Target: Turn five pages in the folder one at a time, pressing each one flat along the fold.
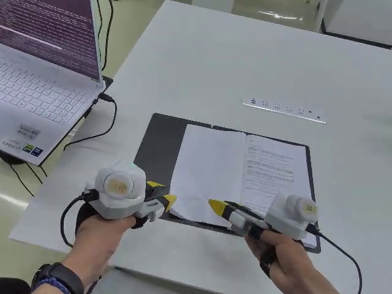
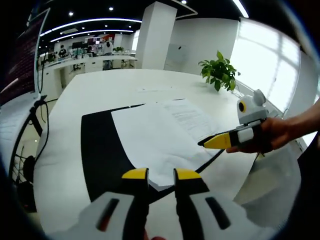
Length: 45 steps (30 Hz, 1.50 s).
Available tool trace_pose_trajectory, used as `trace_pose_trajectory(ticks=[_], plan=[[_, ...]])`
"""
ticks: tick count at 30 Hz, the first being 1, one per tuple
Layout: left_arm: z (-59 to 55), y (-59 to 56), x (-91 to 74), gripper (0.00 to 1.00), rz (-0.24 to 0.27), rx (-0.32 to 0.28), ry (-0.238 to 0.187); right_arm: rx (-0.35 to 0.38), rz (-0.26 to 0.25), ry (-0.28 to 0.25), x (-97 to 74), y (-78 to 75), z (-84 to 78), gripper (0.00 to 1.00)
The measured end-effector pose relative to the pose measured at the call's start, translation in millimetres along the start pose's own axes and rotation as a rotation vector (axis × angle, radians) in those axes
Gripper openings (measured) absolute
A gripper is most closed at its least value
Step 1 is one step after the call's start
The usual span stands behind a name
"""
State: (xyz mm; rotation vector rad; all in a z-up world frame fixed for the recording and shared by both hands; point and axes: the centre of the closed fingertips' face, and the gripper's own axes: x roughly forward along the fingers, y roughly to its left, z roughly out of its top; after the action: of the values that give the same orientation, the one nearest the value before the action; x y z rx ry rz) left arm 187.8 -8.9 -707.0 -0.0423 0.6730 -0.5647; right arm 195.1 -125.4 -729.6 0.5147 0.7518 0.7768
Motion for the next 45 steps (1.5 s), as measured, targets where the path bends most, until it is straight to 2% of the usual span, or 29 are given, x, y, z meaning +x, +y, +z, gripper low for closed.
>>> trace_pose_trajectory(ticks=[7, 12, 19, 24, 27, 32, 33, 34, 35, 36, 42, 45], plan=[[-9.3, -1.3, 22.2, 0.13, -0.024, 0.021, 0.047, 0.024, -0.036, -0.017, -27.8, -14.6, -2.3, 0.34], [-22.8, -1.8, 39.4, 0.09, -0.039, -0.016, 0.085, 0.038, -0.043, -0.03, -45.6, -15.3, -5.1, 0.31], [-30.9, 4.3, 51.2, 0.02, -0.002, -0.088, 0.086, 0.059, -0.054, -0.036, -57.5, -20.7, -11.2, 0.29], [-36.1, 11.5, 55.8, 0.0, 0.03, -0.128, 0.097, 0.068, -0.046, -0.054, -56.6, -20.0, -9.2, 0.24], [-43.3, 15.1, 58.3, 0.0, 0.055, -0.135, 0.119, 0.073, -0.041, -0.048, -52.9, -20.1, -9.4, 0.24], [-47.4, 6.4, 57.5, 0.0, 0.053, -0.141, 0.124, 0.065, -0.03, -0.039, -47.6, -19.2, -6.1, 0.22], [-51.5, 7.7, 57.1, 0.0, 0.064, -0.13, 0.142, 0.063, -0.028, -0.037, -46.6, -20.2, -5.3, 0.21], [-59.0, 11.0, 56.2, 0.0, 0.079, -0.107, 0.183, 0.062, -0.026, -0.036, -45.6, -21.0, -4.5, 0.21], [-48.7, 9.3, 57.3, 0.0, 0.068, -0.105, 0.119, 0.062, -0.024, -0.033, -44.0, -21.7, -3.1, 0.2], [-52.5, 8.6, 52.8, 0.0, 0.074, -0.12, 0.143, 0.062, -0.021, -0.03, -42.8, -22.1, -2.0, 0.2], [-50.4, 5.9, 50.2, 0.0, 0.091, -0.069, 0.148, 0.037, -0.006, -0.008, -31.2, -27.6, 11.4, 0.18], [-50.1, 9.2, 51.1, 0.0, 0.082, -0.081, 0.151, 0.025, -0.004, -0.002, -24.8, -33.5, 18.8, 0.16]])
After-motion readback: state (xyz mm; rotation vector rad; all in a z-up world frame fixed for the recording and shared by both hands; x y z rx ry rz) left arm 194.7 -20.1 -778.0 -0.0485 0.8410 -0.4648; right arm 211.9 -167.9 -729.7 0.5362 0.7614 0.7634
